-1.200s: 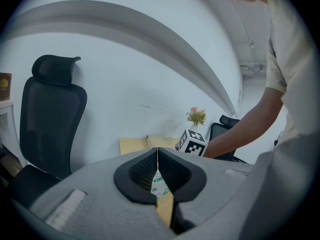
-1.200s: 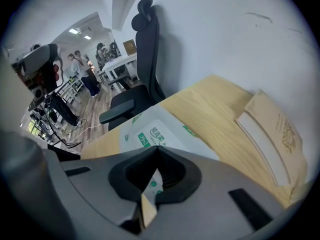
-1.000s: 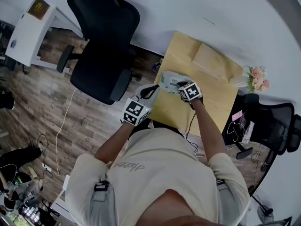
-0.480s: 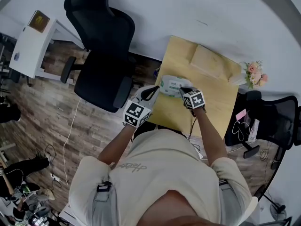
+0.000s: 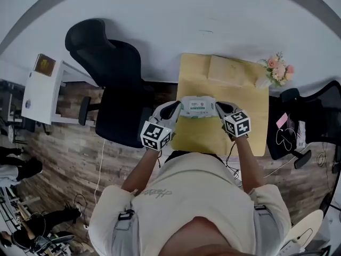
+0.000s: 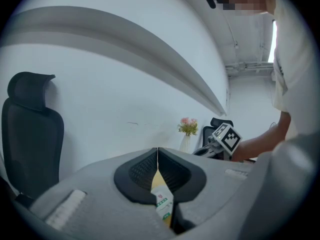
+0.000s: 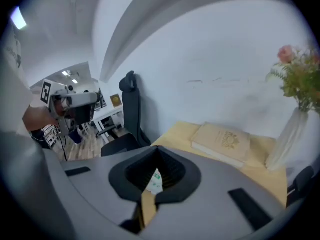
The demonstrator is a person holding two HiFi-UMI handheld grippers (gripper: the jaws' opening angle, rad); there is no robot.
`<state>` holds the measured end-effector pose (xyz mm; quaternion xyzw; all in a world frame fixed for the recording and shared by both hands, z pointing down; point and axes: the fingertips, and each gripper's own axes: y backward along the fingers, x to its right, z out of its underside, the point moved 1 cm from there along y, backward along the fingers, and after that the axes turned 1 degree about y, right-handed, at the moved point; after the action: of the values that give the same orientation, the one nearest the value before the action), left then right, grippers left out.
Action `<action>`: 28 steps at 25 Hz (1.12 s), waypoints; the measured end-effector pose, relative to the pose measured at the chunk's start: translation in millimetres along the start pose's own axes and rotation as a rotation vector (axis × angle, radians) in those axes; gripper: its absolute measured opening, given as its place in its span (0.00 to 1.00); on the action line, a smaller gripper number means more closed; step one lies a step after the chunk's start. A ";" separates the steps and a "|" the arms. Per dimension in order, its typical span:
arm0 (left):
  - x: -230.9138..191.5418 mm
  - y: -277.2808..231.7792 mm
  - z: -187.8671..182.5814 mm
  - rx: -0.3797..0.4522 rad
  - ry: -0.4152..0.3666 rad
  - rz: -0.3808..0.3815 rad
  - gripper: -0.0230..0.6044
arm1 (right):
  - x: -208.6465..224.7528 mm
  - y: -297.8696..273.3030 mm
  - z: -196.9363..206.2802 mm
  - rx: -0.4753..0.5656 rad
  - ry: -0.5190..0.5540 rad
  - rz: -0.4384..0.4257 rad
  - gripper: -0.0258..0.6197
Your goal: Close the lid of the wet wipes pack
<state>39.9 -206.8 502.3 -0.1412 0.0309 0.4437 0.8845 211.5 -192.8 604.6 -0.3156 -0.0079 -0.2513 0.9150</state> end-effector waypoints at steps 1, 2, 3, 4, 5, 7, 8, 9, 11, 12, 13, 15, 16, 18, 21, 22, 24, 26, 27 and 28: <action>1.3 -1.7 -6.8 0.008 -0.007 0.008 0.07 | 1.2 10.1 -9.2 0.035 -0.007 0.010 0.04; 2.5 -3.5 -13.9 0.016 -0.013 0.015 0.07 | 2.1 19.9 -18.5 0.069 -0.010 0.019 0.04; 3.7 -5.4 -21.4 0.026 -0.019 0.023 0.07 | 2.7 29.5 -27.8 0.100 -0.010 0.027 0.04; 5.1 -7.4 -29.2 0.036 -0.023 0.031 0.07 | 3.1 39.0 -37.0 0.130 -0.007 0.035 0.04; 6.7 -9.5 -37.3 0.049 -0.023 0.040 0.07 | 3.5 48.5 -46.0 0.157 -0.002 0.042 0.04; 10.3 -13.5 -53.6 0.079 -0.022 0.057 0.07 | 3.9 66.8 -63.4 0.210 0.013 0.056 0.04; 12.0 -15.0 -61.6 0.093 -0.028 0.064 0.07 | 4.0 75.4 -71.8 0.237 0.022 0.063 0.04; 13.8 -16.1 -69.3 0.104 -0.040 0.069 0.07 | 3.8 83.6 -80.1 0.263 0.032 0.070 0.04; 17.3 -17.7 -83.9 0.124 -0.067 0.080 0.07 | 2.8 99.4 -96.8 0.315 0.052 0.086 0.04; 18.8 -18.4 -91.1 0.134 -0.078 0.085 0.07 | 2.1 107.0 -105.3 0.339 0.061 0.093 0.04; 20.1 -19.0 -98.4 0.142 -0.088 0.088 0.07 | 1.4 114.2 -113.7 0.362 0.071 0.098 0.04; 21.5 -19.5 -112.4 0.161 -0.105 0.091 0.07 | -0.6 127.0 -128.8 0.399 0.090 0.109 0.04; 21.7 -19.1 -119.5 0.172 -0.113 0.090 0.07 | -1.9 132.3 -135.2 0.414 0.100 0.114 0.04; 21.2 -17.6 -134.5 0.199 -0.129 0.086 0.07 | -4.6 141.3 -146.9 0.439 0.119 0.120 0.04; 20.0 -13.8 -157.9 0.244 -0.158 0.077 0.07 | -7.4 151.9 -163.5 0.471 0.142 0.135 0.04; 19.4 -12.1 -165.0 0.259 -0.169 0.072 0.07 | -8.0 154.8 -168.2 0.480 0.151 0.143 0.04; 18.3 -8.7 -177.3 0.286 -0.188 0.064 0.07 | -9.0 160.4 -176.5 0.497 0.169 0.162 0.04; 17.4 -6.2 -187.9 0.308 -0.203 0.058 0.07 | -9.2 165.3 -184.4 0.517 0.182 0.178 0.04; 16.6 -5.2 -192.6 0.318 -0.210 0.054 0.07 | -9.1 167.3 -188.1 0.526 0.186 0.184 0.04; 15.7 -4.1 -196.6 0.326 -0.217 0.049 0.07 | -9.3 169.1 -191.5 0.534 0.189 0.190 0.04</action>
<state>66.4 -251.4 312.0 0.0535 0.0105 0.4668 0.8827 254.4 -185.9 352.6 -0.0381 0.0413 -0.1817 0.9817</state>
